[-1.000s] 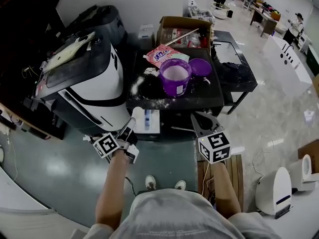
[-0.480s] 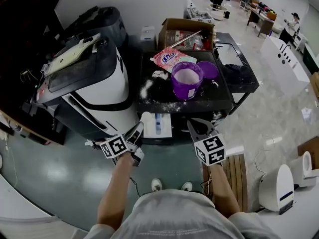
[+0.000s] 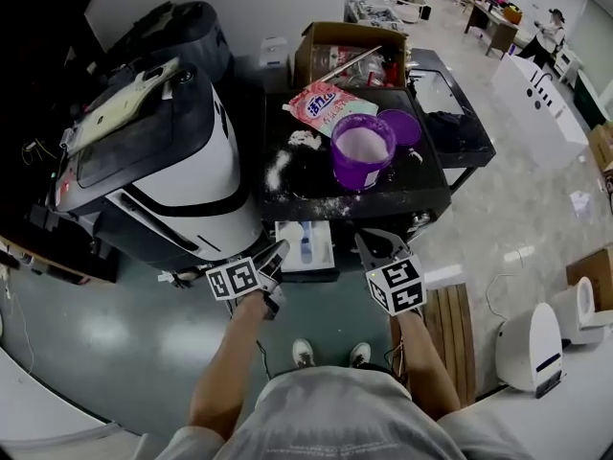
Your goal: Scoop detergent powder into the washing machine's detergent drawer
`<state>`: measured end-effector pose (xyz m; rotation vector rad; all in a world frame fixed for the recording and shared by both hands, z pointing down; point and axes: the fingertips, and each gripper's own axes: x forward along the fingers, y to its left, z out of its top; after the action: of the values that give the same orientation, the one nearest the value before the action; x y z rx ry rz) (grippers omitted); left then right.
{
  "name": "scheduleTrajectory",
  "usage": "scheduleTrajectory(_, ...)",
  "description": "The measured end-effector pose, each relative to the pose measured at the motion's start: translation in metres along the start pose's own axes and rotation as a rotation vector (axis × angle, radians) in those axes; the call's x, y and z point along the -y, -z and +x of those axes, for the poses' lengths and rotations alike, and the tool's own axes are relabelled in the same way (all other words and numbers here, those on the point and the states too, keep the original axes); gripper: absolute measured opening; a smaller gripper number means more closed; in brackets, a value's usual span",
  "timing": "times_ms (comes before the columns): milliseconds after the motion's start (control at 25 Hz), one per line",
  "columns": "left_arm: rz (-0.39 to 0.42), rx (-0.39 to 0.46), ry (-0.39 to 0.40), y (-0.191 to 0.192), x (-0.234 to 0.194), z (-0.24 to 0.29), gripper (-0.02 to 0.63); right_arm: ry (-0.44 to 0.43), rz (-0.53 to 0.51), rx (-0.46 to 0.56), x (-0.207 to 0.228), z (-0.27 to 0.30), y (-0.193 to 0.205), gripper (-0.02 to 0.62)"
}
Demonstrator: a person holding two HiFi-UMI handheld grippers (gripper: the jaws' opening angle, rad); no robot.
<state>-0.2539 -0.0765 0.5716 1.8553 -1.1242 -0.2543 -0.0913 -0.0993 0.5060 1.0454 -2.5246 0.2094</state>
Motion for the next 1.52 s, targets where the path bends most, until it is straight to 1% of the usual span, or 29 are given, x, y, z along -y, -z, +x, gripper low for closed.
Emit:
scheduleTrajectory(120, -0.033, -0.051, 0.006, 0.009, -0.009, 0.019, 0.015, 0.005, 0.009, -0.018, 0.006, 0.004, 0.006, 0.005)
scheduleTrajectory(240, -0.02, -0.103, -0.028, 0.016, -0.017, 0.037, 0.014, 0.014, 0.023, -0.031, 0.014, 0.003, 0.012, 0.005)
scheduleTrajectory(400, 0.065, -0.172, -0.092, 0.019, -0.027, 0.056, 0.015, 0.026, 0.04, -0.05, 0.025, -0.001, 0.023, 0.005)
scheduleTrajectory(600, 0.13, -0.24, -0.14, 0.029, -0.036, 0.072, 0.015, 0.038, 0.056, -0.077, 0.037, -0.009, 0.038, 0.005)
scheduleTrajectory(760, 0.223, -0.286, -0.188, 0.034, -0.041, 0.081, 0.015, 0.047, 0.06, -0.086, 0.045, -0.014, 0.043, 0.005)
scheduleTrajectory(880, 0.279, -0.305, -0.228, 0.037, -0.045, 0.085, 0.014, 0.052, 0.061, -0.092, 0.05, -0.018, 0.047, 0.005)
scheduleTrajectory(1040, 0.328, -0.313, -0.269, 0.038, -0.052, 0.092, 0.015, 0.053, 0.064, -0.098, 0.054, -0.022, 0.051, 0.005)
scheduleTrajectory(1280, 0.466, -0.352, -0.306, 0.039, -0.051, 0.103, 0.014, 0.06, 0.072, -0.107, 0.059, -0.028, 0.059, 0.005)
scheduleTrajectory(1520, 0.526, -0.382, -0.322, 0.042, -0.054, 0.114, 0.014, 0.072, 0.079, -0.108, 0.066, -0.035, 0.063, 0.005)
